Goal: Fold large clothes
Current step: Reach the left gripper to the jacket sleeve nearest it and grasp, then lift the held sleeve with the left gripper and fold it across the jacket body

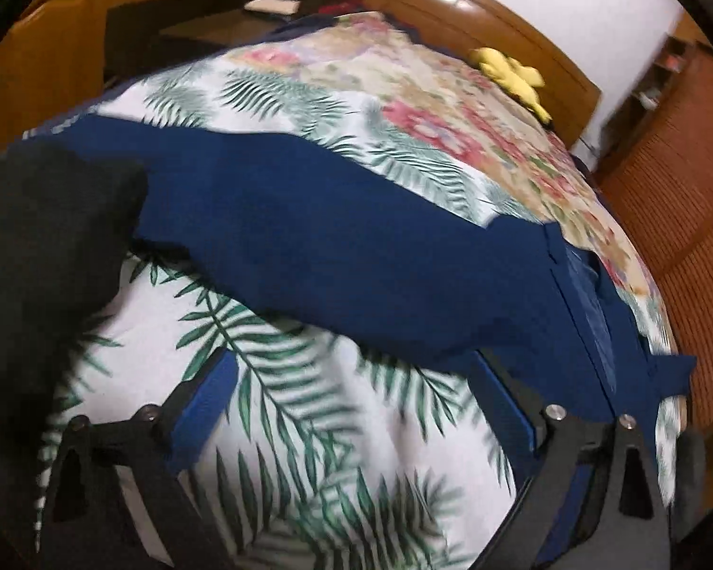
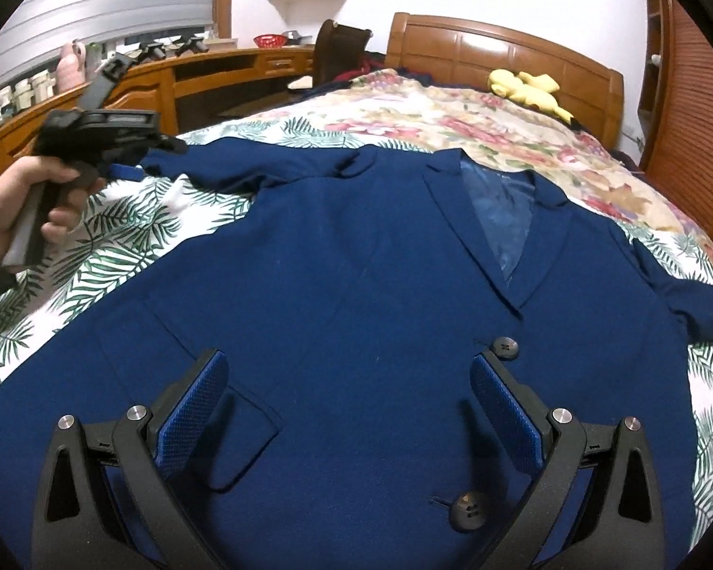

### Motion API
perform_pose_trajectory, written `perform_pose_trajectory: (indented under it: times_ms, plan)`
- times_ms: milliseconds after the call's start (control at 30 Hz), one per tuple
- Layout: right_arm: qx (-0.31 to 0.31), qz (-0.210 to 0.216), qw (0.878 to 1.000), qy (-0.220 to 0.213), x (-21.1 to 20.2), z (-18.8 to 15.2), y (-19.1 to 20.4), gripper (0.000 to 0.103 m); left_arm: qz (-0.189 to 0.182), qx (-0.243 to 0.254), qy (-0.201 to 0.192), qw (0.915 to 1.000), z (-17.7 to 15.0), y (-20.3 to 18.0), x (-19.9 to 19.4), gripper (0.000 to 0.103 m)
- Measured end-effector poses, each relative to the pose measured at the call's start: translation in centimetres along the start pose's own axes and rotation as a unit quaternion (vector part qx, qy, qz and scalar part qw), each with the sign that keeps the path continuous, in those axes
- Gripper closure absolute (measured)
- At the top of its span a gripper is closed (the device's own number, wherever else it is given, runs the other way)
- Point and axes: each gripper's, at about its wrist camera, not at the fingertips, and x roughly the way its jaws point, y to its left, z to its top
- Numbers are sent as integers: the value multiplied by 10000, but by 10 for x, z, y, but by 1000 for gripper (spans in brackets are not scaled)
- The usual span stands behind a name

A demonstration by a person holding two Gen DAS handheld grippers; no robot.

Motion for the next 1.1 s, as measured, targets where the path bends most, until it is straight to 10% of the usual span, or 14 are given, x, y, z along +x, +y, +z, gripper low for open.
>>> perform_pose_trajectory:
  times_ms: [433, 1100]
  plan:
    - [62, 65, 10000, -38, -1, -1, -2, 0, 227, -264, -65, 9994, 28, -14, 31, 102]
    - [-9, -132, 9994, -312, -29, -4, -10, 0, 153, 2375, -441, 9703, -2, -200, -48, 103]
